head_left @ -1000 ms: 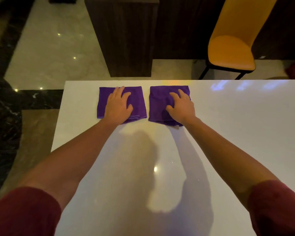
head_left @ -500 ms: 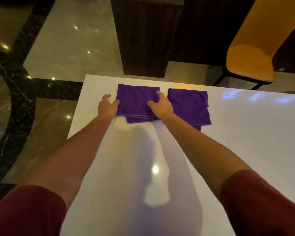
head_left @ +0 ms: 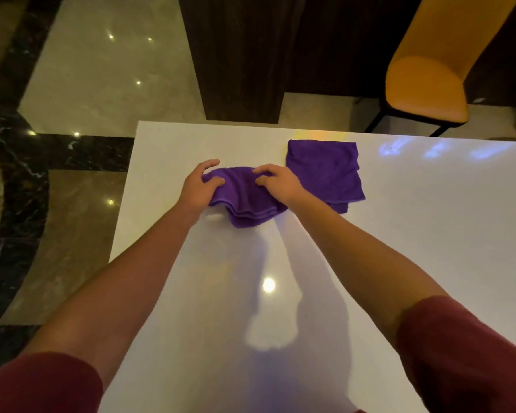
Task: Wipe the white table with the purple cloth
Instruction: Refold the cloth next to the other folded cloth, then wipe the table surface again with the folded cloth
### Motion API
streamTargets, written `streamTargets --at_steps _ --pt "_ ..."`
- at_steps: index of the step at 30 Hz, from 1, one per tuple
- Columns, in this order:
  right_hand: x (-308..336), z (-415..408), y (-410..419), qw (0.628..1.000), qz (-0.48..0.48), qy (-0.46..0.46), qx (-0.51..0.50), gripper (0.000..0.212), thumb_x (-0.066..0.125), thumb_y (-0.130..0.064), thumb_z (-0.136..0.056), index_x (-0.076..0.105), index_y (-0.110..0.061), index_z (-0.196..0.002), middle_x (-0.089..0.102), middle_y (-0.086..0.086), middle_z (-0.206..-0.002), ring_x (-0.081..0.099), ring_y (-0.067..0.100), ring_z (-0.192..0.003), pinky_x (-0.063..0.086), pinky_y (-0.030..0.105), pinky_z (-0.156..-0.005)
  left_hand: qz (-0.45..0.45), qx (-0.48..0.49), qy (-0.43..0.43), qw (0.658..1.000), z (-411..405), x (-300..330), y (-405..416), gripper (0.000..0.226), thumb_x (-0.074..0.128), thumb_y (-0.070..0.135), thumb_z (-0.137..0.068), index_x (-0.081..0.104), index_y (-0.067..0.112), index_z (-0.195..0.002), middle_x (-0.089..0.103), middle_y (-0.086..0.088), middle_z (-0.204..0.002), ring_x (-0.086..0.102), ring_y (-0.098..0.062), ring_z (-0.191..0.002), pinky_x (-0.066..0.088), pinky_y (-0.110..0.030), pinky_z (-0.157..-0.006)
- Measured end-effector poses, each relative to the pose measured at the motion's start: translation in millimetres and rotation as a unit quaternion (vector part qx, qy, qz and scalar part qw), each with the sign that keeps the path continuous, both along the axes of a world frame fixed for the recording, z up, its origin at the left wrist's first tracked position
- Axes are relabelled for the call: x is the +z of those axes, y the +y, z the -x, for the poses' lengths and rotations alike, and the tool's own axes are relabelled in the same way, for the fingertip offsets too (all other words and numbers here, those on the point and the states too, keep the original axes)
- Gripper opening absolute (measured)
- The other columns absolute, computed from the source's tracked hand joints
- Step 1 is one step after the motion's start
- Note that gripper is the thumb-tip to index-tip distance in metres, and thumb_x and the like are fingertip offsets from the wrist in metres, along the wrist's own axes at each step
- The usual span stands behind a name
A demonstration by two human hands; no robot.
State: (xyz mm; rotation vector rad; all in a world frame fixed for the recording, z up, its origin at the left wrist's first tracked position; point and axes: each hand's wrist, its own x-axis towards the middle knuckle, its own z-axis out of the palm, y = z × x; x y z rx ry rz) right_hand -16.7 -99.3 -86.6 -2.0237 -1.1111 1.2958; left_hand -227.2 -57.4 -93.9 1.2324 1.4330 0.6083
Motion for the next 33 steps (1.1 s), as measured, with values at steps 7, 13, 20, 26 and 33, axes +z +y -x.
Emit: streamTargets --at_steps 7,13,20,26,33 --pt "57.7 -18.3 -101.0 0.990 -0.033 0.106 -0.083 0.015 0.071 -0.022 -0.099 0.075 -0.035 -0.106 0.065 -0.012 -0.119 0.063 0.015 -0.112 0.056 0.029 -0.084 0.093 0.021 -0.156 0.983 -3.8 61.4 -68.4 0.037 0.066 0.014 -0.096 0.069 0.037 -0.125 0.071 -0.003 -0.111 0.068 -0.015 -0.093 0.059 -0.025 -0.063" --pt "62.3 -48.8 -201.1 0.984 -0.032 0.106 -0.138 0.046 0.077 -0.021 -0.095 0.064 -0.033 -0.137 0.064 0.006 -0.130 0.067 0.030 -0.120 0.058 0.040 -0.101 0.066 -0.022 -0.125 0.990 -42.9 64.6 -138.0 0.031 0.071 0.012 -0.093 0.071 0.032 -0.118 0.066 -0.013 -0.109 0.064 -0.021 -0.093 0.060 -0.044 -0.092" --pt "57.1 -106.6 -269.1 0.994 -0.012 0.064 -0.082 0.051 0.065 -0.011 -0.104 0.056 -0.036 -0.147 0.060 0.012 -0.144 0.062 0.031 -0.126 0.057 0.046 -0.108 0.064 -0.059 -0.114 0.990 -93.7 51.7 -216.8 0.045 0.077 0.013 -0.091 0.061 0.029 -0.130 0.063 -0.005 -0.098 0.065 -0.016 -0.084 0.061 -0.038 -0.084" --pt "61.5 -204.4 -278.9 0.987 -0.101 0.033 -0.120 0.049 0.065 0.000 -0.098 0.065 -0.026 -0.140 0.065 0.004 -0.129 0.065 0.027 -0.118 0.059 0.033 -0.095 -0.012 -0.016 -0.093 0.995 -180.4 48.0 -248.7 0.041 0.081 0.015 -0.087 0.065 0.029 -0.122 0.065 0.002 -0.108 0.066 -0.015 -0.099 0.060 -0.031 -0.086" --pt "32.8 -295.8 -310.4 0.996 -0.035 -0.069 -0.035 0.051 0.070 -0.006 -0.095 0.062 -0.021 -0.143 0.064 0.005 -0.142 0.063 0.030 -0.126 0.052 0.044 -0.111 0.029 -0.024 0.071 0.997 -270.5 -0.4 -313.0 0.036 0.077 0.013 -0.090 0.068 0.015 -0.125 0.066 -0.011 -0.127 0.065 -0.027 -0.112 0.055 -0.042 -0.101"
